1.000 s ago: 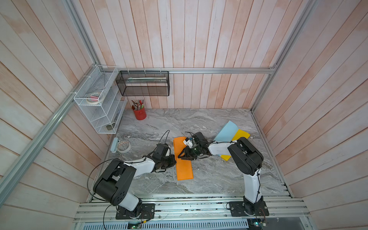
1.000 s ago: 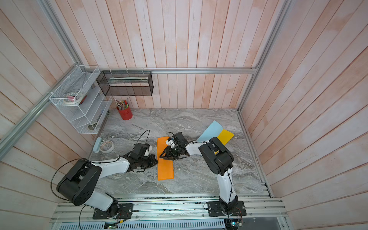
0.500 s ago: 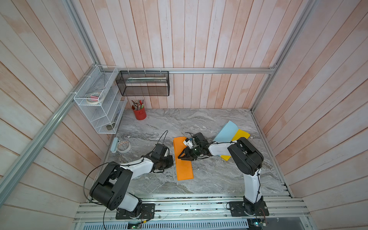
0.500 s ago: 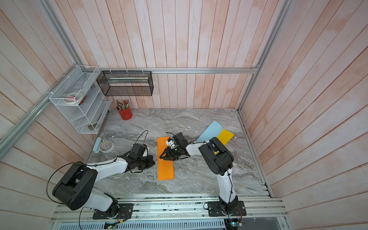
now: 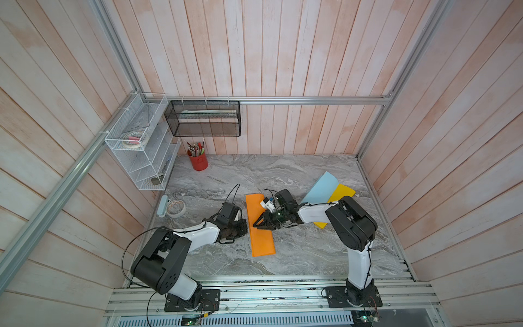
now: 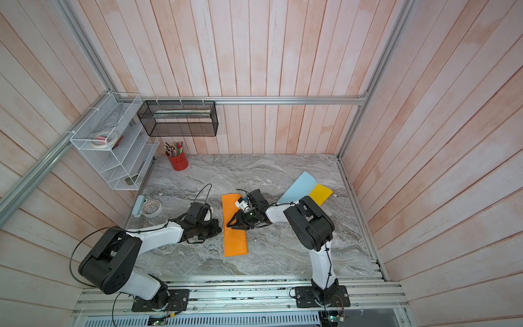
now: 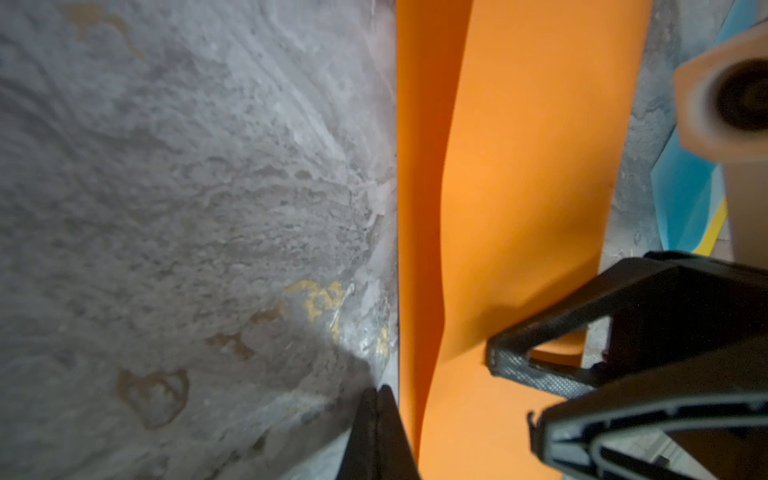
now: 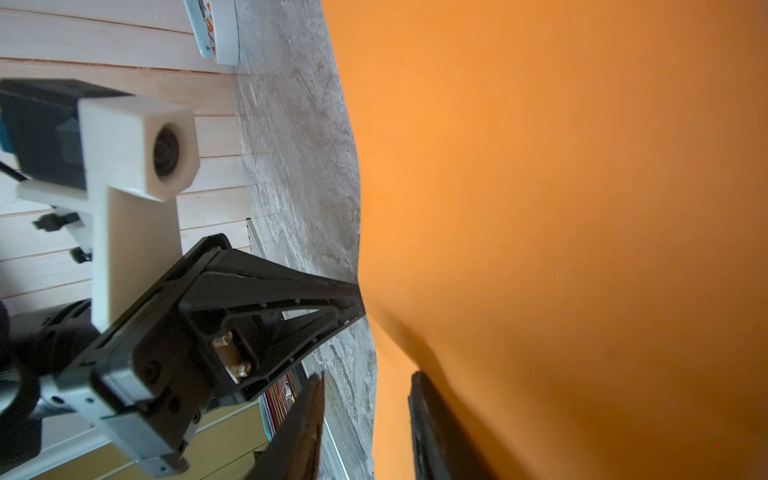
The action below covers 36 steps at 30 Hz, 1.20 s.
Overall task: Fold the rectangular paper in half along the long edge
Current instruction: Fold the paper at the center of the board.
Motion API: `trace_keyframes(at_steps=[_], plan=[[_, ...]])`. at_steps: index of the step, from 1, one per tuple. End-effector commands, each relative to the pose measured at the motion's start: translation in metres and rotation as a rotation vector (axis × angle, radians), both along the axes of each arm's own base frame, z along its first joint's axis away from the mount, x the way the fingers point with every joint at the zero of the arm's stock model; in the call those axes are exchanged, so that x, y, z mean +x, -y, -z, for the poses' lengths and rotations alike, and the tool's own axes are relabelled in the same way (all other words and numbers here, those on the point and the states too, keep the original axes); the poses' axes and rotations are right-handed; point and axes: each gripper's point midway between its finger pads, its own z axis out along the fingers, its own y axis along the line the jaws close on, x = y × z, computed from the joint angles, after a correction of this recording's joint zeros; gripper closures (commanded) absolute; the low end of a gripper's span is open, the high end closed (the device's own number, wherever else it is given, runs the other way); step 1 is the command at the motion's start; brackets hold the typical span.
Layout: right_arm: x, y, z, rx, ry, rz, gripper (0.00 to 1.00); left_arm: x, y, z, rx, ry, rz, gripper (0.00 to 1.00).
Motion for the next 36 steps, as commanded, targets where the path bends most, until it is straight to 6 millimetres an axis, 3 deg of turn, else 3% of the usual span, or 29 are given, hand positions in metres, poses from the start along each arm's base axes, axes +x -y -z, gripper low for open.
trace_keyframes(at_steps=[1,10,19,36], plan=[[-0.007,-0.002,-0.011,0.037,0.005,-0.021,0.63,0.006,0.002,-0.002,-0.002,0.012,0.011,1.00],[-0.003,-0.009,-0.017,0.078,-0.005,-0.018,0.63,0.005,0.003,-0.001,-0.006,0.008,0.013,1.00],[-0.010,-0.003,-0.001,0.045,-0.028,-0.028,0.63,0.004,0.003,0.001,-0.006,0.001,0.015,1.00],[-0.007,-0.005,0.005,0.046,-0.031,-0.027,0.63,0.003,0.003,0.002,-0.008,-0.004,0.016,1.00]])
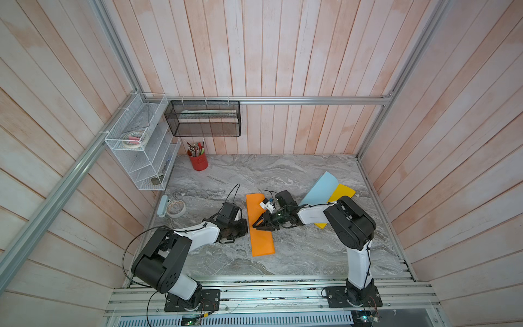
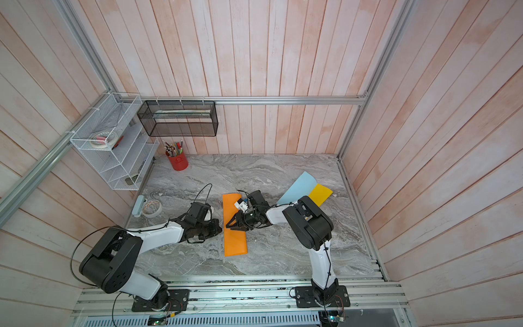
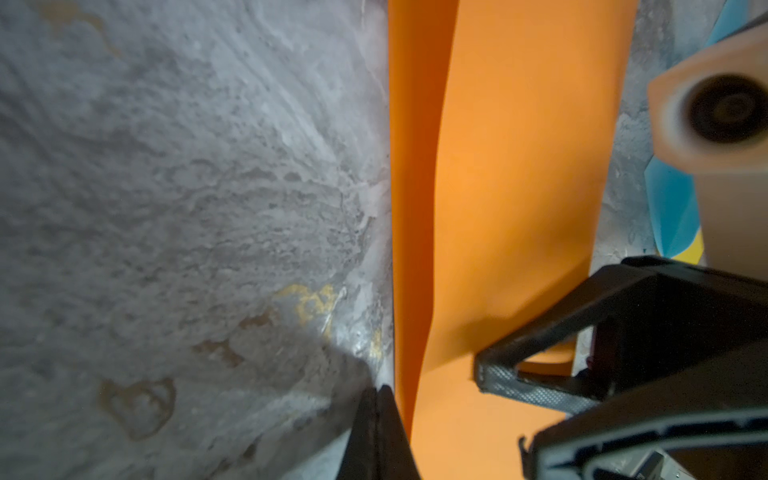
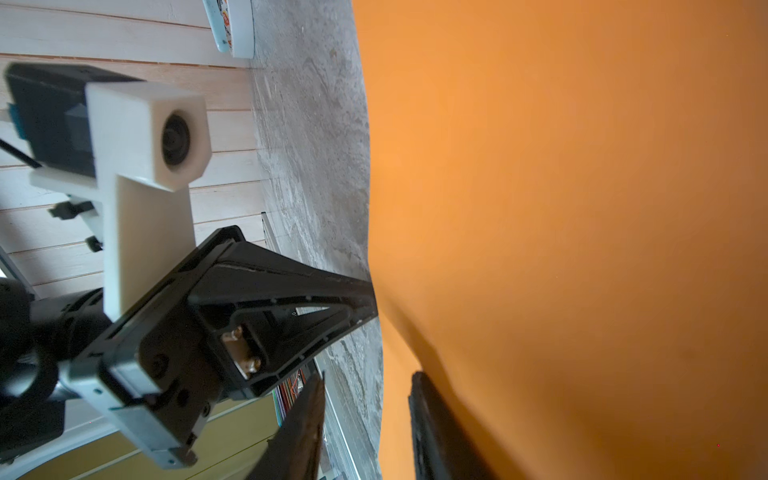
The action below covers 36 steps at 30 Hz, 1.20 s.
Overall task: Fold the rectangular paper in half along the long edge
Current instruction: Fold the paper at the center of the board.
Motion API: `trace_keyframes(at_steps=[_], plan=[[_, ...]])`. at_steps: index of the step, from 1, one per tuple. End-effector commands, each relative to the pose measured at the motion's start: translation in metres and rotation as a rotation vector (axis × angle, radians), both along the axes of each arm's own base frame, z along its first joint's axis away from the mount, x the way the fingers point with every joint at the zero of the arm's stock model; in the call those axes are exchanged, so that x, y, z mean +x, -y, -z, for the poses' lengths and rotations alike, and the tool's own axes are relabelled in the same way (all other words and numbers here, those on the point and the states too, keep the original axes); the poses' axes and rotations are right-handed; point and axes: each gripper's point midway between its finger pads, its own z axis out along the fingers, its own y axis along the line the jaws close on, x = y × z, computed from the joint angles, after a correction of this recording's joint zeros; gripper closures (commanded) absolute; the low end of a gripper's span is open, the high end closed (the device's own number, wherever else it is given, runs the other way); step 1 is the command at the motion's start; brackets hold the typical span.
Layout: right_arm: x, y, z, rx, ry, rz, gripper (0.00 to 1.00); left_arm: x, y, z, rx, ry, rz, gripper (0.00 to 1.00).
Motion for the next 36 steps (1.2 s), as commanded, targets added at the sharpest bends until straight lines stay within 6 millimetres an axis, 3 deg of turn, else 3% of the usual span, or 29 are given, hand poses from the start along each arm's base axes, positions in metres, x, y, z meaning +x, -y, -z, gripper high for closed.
trace_keyframes(at_steps=[1,20,29,36], plan=[[-0.004,-0.002,0.007,-0.001,-0.008,-0.019,0.63,0.003,0.000,0.001,0.005,-0.002,0.006,1.00],[-0.006,0.000,0.018,-0.017,-0.024,-0.022,0.63,0.007,0.003,-0.008,-0.012,0.021,0.009,1.00],[-0.008,0.000,0.020,-0.017,-0.031,-0.030,0.63,0.027,0.013,-0.035,-0.063,0.112,0.004,1.00],[-0.008,-0.001,0.012,-0.007,-0.013,-0.043,0.63,0.040,0.018,-0.037,-0.065,0.122,0.010,1.00]])
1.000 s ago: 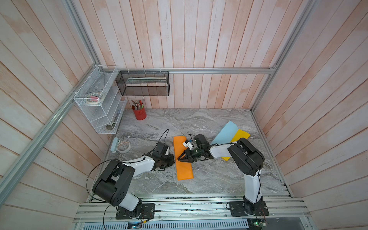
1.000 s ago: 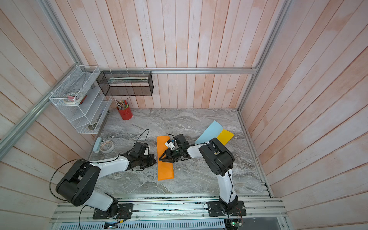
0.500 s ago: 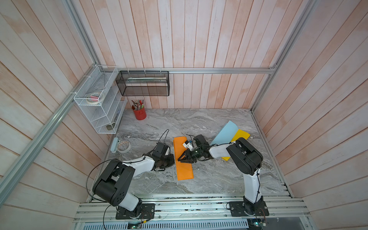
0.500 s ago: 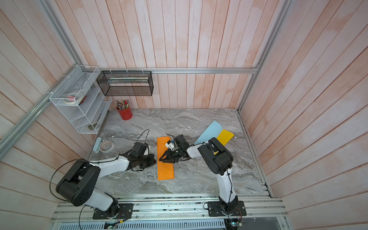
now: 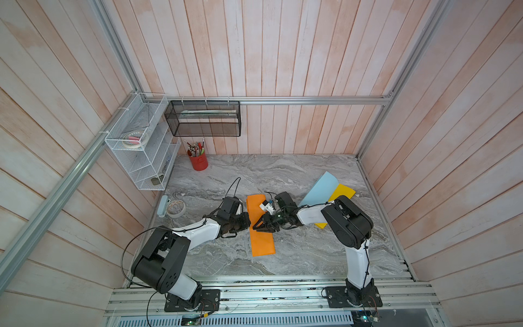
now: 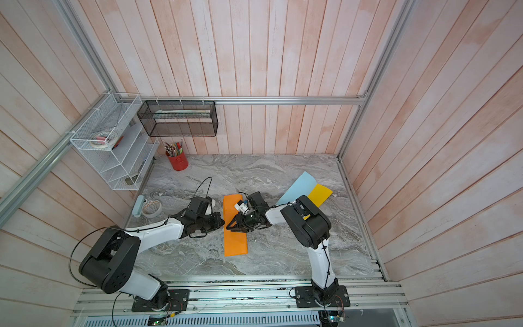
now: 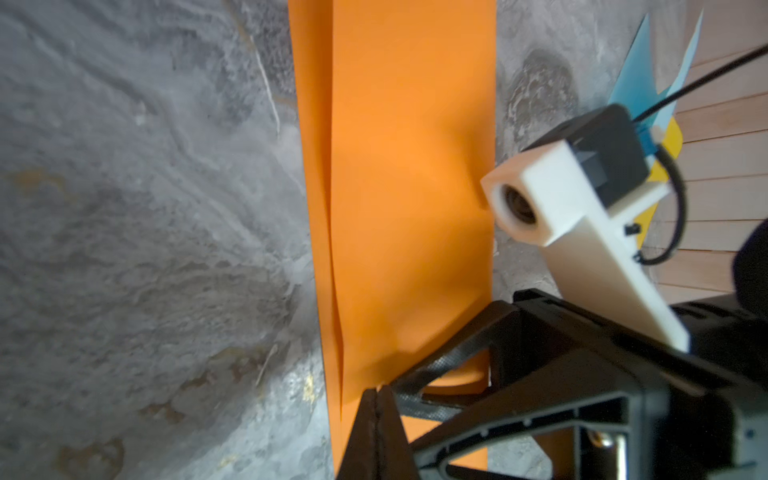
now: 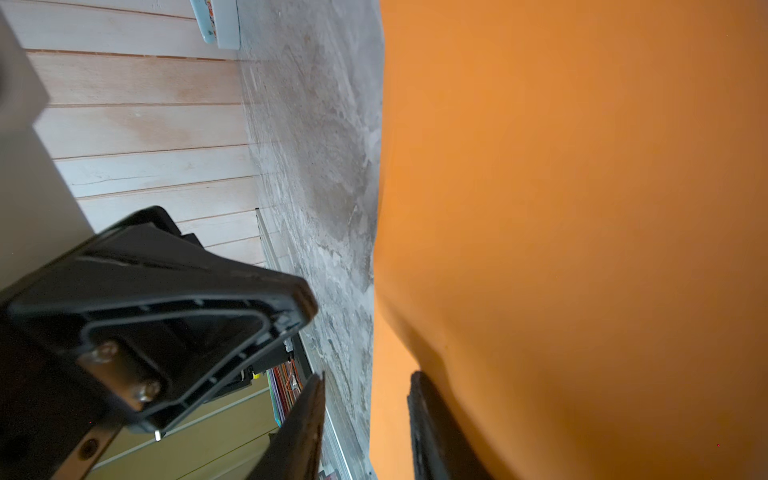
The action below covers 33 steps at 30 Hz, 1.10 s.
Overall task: Fold the rectangular paper in half along the long edge
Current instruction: Fold the paper at the center of the board.
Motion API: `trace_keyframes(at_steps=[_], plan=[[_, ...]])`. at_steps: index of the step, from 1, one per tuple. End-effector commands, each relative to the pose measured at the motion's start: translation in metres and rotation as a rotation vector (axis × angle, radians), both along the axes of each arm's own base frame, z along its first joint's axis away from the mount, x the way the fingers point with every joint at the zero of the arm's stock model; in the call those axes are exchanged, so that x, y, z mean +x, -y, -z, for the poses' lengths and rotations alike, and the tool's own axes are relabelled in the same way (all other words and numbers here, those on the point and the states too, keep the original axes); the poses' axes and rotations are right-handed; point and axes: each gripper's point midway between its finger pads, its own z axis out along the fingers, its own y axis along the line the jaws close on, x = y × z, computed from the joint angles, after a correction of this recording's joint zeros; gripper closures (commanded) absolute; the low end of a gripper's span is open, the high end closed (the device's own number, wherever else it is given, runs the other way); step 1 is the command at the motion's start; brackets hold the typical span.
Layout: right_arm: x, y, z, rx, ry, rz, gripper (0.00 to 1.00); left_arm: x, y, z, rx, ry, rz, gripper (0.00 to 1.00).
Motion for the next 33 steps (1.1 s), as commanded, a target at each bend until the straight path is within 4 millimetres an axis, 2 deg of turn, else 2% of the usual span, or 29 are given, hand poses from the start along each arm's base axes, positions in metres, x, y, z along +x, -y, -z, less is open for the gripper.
trace_keyframes(at_steps=[1,13,33], plan=[[-0.005,-0.002,0.000,0.004,-0.001,-0.029,0.63,0.011,0.004,-0.005,-0.008,0.029,0.013,1.00],[-0.009,-0.006,-0.015,0.038,0.022,-0.060,0.63,0.011,0.002,-0.001,0.003,0.021,0.011,1.00],[-0.014,-0.008,-0.012,0.039,0.017,-0.084,0.63,0.011,0.006,0.006,-0.013,0.001,0.022,1.00]])
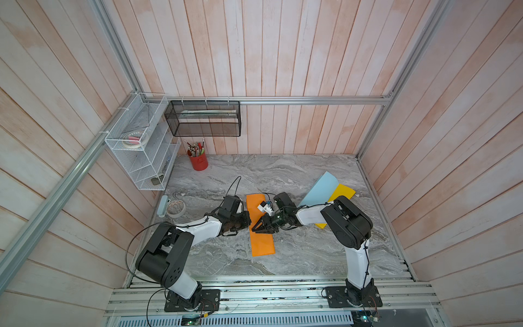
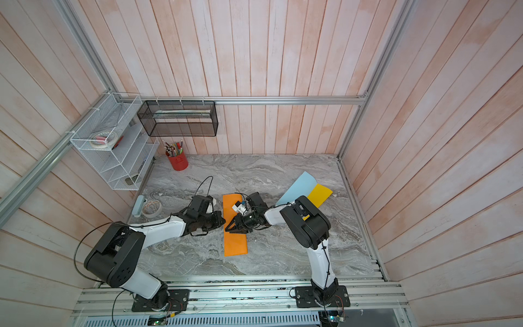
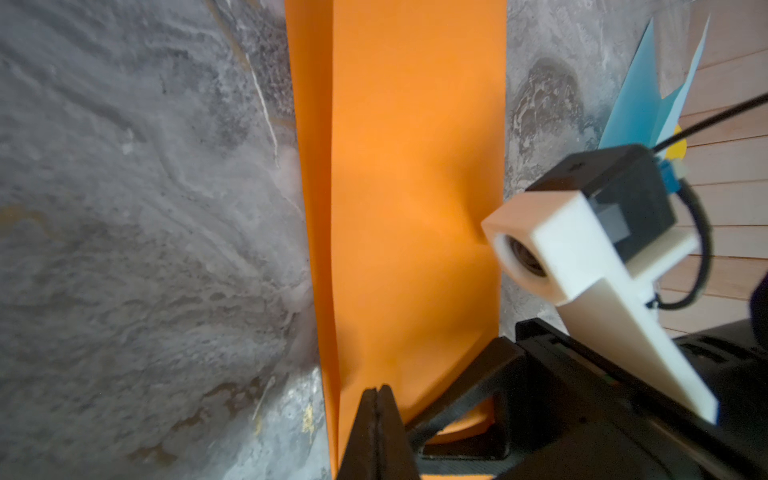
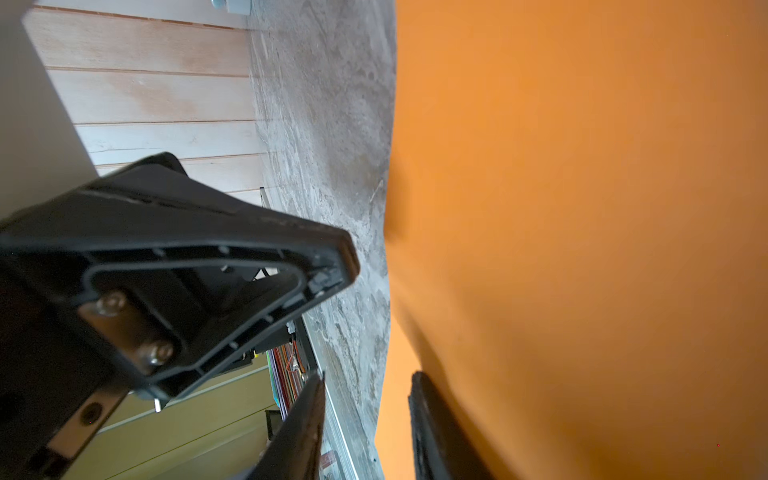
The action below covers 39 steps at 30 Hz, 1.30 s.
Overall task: Fold the rectangular paper in half along the long edge
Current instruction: Fold the paper at the center of the board.
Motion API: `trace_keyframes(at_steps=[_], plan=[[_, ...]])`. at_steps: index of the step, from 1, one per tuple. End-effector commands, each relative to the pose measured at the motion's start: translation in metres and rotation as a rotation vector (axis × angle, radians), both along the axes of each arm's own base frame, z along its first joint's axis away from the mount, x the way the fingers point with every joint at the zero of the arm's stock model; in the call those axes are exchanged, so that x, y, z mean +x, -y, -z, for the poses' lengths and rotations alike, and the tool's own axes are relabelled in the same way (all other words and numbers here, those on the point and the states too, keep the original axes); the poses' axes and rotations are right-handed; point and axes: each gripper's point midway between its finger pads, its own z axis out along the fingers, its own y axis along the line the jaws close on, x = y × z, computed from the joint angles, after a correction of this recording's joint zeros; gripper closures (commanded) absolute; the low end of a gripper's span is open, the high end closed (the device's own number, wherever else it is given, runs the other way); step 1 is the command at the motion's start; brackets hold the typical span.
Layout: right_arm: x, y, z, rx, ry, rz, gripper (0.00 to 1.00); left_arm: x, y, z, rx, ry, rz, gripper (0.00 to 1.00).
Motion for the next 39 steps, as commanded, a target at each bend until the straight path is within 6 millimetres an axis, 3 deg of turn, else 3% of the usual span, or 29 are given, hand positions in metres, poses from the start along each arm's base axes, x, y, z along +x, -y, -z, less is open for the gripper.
trace_keyframes(at_steps=[1,39], plan=[[-0.002,-0.004,-0.006,0.011,0.008,-0.025,0.63,0.007,0.005,-0.003,-0.017,0.017,0.018,1.00],[-0.008,-0.005,0.005,0.003,-0.021,-0.046,0.63,-0.002,0.008,0.017,-0.034,-0.035,0.029,1.00]])
